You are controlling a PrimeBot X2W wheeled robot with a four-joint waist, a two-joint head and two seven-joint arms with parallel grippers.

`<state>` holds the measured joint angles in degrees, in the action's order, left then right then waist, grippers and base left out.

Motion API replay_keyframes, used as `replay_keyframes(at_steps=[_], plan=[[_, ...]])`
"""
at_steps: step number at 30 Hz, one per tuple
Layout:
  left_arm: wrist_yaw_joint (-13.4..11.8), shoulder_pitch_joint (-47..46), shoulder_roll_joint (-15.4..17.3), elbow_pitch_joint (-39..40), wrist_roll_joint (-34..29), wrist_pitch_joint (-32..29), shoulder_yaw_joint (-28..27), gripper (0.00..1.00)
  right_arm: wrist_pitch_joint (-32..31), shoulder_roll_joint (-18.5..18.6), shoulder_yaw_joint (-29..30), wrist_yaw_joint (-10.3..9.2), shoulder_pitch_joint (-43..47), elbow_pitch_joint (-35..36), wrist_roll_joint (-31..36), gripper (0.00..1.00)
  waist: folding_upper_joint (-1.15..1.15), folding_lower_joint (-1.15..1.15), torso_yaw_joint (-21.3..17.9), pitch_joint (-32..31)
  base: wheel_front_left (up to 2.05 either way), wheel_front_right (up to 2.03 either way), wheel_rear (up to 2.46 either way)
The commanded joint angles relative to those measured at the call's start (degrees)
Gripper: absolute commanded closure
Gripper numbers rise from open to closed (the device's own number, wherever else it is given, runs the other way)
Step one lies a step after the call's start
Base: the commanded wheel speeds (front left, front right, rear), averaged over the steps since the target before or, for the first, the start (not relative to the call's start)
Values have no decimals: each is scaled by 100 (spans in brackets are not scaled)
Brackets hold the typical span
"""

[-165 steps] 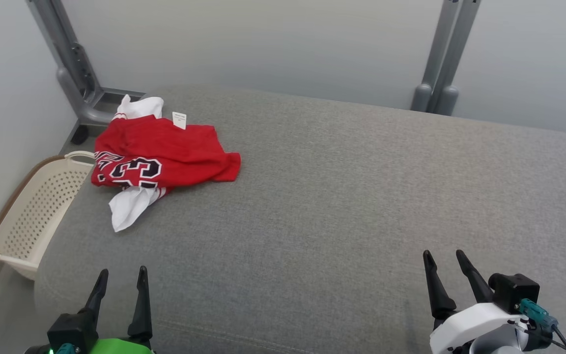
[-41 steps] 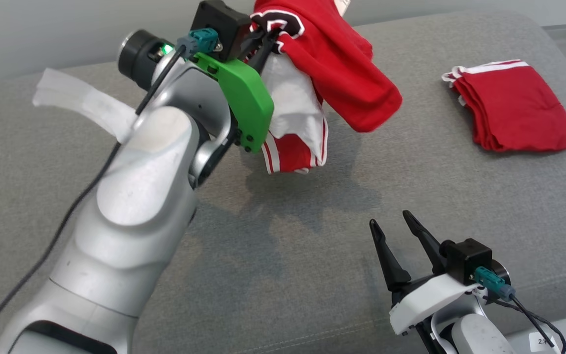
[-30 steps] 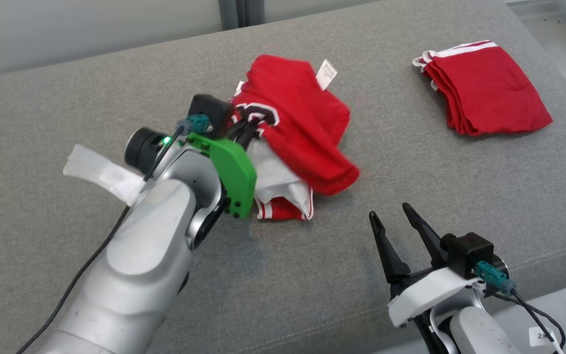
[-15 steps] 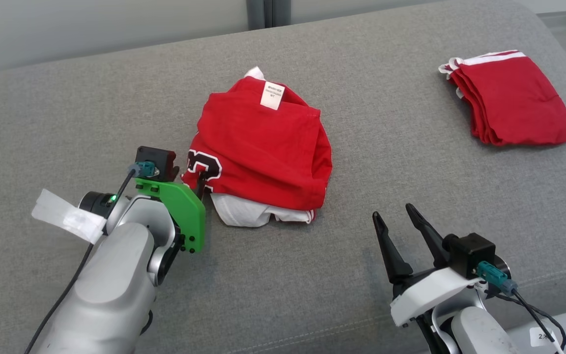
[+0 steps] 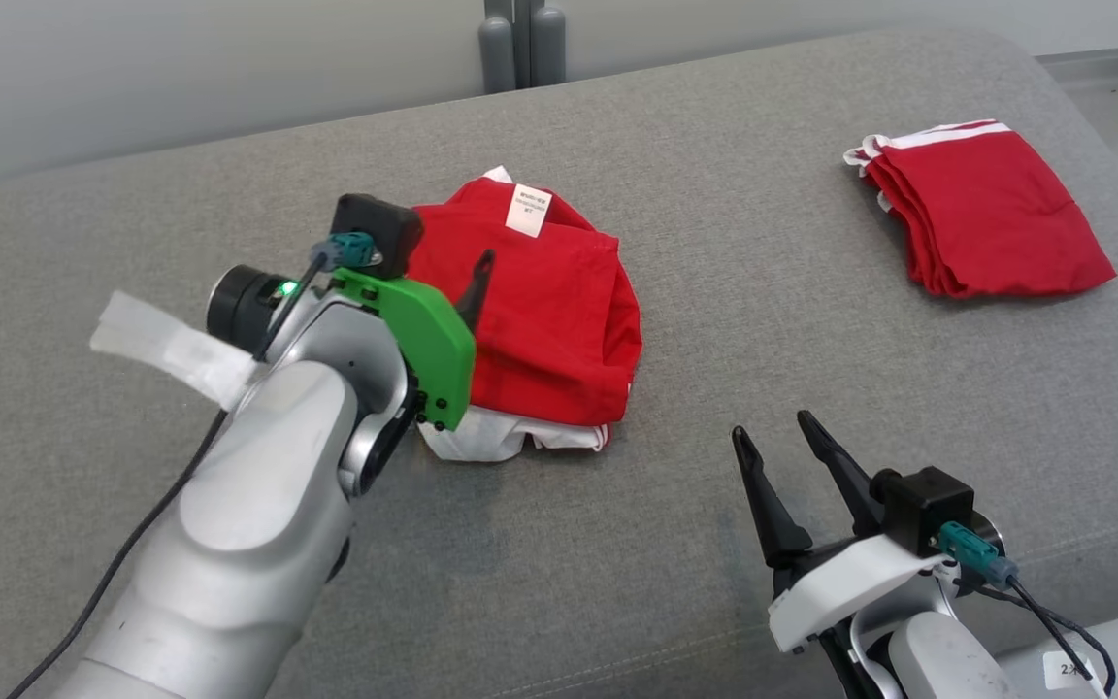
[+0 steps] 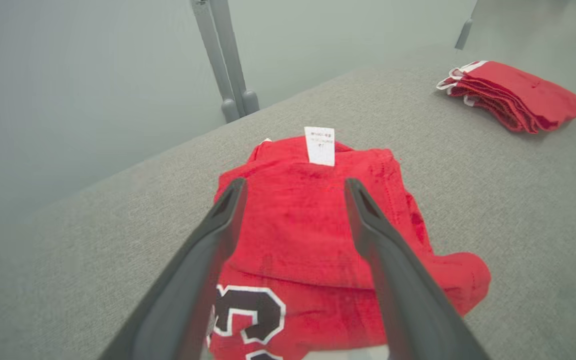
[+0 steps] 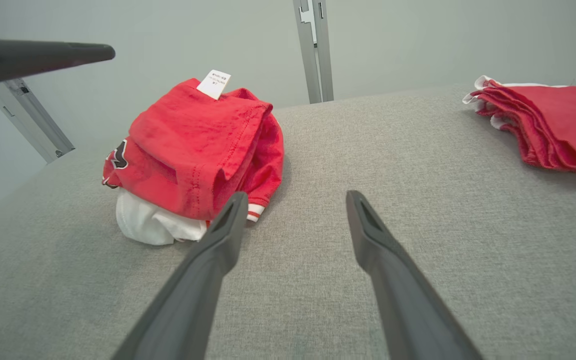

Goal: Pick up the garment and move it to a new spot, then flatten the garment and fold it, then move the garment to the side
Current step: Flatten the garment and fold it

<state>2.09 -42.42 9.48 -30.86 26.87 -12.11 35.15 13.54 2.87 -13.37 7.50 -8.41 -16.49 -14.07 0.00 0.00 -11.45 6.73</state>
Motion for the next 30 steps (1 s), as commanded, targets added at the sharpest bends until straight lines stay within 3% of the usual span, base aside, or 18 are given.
replay_keyframes(at_steps=[1,10,20,30], plan=[[31,-96,-45,38,-67,-31,31,0,33,6,2,-3,19,3,-57,0,0,0,-134,61,0,0,0],[24,-450,-293,-176,-300,-445,484,0,94,3,-144,-3,-136,-22,-188,0,0,0,-871,398,0,0,0],[-340,-868,-287,-930,-676,-552,703,0,164,1,-190,-3,-187,-77,-360,0,0,0,-1534,786,0,0,0],[-878,-1126,-189,-1468,-1192,-541,992,0,166,1,-180,-3,-185,1,-459,0,0,0,-1660,920,0,0,0]])
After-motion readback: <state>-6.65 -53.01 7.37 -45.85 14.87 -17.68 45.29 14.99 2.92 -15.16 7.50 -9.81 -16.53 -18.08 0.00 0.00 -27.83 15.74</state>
